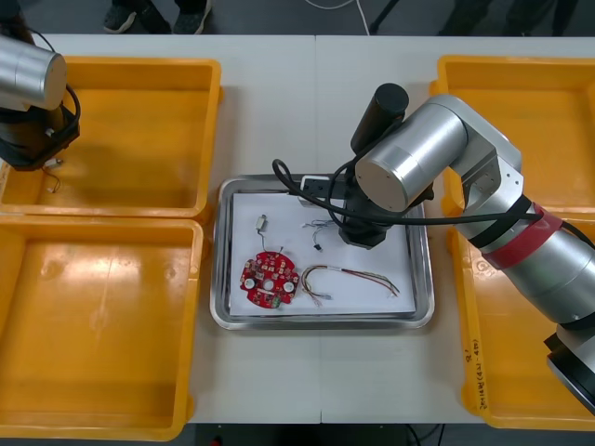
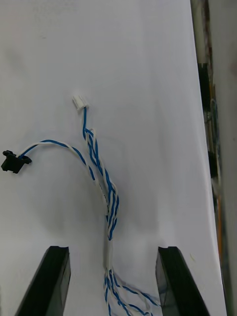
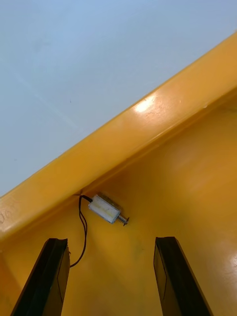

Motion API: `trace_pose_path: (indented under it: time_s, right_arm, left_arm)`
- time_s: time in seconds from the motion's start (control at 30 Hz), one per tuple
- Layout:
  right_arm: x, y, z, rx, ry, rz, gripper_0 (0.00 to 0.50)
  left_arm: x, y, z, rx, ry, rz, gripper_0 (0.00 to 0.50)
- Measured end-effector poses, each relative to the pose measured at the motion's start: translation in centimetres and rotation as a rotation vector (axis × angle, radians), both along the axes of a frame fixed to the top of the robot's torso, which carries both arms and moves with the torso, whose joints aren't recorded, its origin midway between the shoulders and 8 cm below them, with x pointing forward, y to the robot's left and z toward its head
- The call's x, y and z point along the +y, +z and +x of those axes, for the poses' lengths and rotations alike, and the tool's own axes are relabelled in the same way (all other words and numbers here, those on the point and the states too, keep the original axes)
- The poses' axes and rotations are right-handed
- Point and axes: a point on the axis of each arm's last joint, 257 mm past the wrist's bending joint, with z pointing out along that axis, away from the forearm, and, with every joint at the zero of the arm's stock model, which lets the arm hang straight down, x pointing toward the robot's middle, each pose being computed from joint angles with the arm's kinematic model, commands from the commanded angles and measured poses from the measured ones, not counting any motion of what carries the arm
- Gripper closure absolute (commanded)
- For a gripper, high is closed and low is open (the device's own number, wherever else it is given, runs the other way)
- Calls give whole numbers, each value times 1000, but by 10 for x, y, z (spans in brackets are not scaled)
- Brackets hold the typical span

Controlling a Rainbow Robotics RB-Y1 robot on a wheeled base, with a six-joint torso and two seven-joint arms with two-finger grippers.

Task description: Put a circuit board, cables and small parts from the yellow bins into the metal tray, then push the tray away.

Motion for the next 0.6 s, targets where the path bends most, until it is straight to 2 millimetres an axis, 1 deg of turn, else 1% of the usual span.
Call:
trace_pose_path:
  time_s: [0.17,0.33,0.43,0.6]
  right_arm:
    - [0,0,0,0,0,0,0]
    - [-2,1,-2,3,0,-12,0]
    - [-5,5,-9,11,6,-41,0]
    - [-16,17,-24,47,-3,-83,0]
  left_arm:
    - [3,0,4,-21,-7,13,0]
    - [12,0,4,-28,0,47,0]
    - [16,1,5,-35,18,74,0]
    - [12,0,7,-83,104,59,0]
